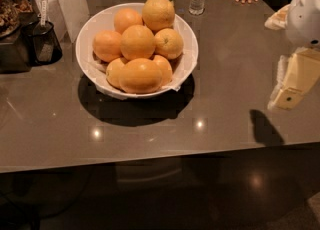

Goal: Pick orange from white bowl

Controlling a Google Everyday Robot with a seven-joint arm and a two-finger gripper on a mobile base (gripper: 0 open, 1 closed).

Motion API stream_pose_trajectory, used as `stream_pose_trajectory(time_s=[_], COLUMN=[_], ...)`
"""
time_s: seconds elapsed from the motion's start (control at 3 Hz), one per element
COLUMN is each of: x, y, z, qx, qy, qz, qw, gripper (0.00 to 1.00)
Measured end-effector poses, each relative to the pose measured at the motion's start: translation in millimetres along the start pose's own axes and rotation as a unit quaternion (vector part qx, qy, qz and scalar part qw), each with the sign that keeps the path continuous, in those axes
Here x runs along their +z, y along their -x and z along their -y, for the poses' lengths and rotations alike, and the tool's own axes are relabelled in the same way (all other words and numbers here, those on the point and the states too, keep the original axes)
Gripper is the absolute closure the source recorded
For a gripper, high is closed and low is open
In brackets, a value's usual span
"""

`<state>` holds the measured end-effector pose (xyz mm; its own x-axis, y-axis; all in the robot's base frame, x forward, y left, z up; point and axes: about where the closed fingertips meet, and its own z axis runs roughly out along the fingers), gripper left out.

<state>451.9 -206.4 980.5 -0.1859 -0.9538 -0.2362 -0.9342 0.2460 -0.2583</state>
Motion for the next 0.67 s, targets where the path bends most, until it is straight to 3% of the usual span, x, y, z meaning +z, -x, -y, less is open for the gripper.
stream_pose_trajectory(time_s=[0.33, 0.67], x=[19, 50], y=[40, 88], z=[23, 38], qx=[-0.039, -0.069], qy=[0.021, 0.059], qz=[0.042, 0.085], qw=[0.9981, 0.9922], gripper=[0.0, 0.0])
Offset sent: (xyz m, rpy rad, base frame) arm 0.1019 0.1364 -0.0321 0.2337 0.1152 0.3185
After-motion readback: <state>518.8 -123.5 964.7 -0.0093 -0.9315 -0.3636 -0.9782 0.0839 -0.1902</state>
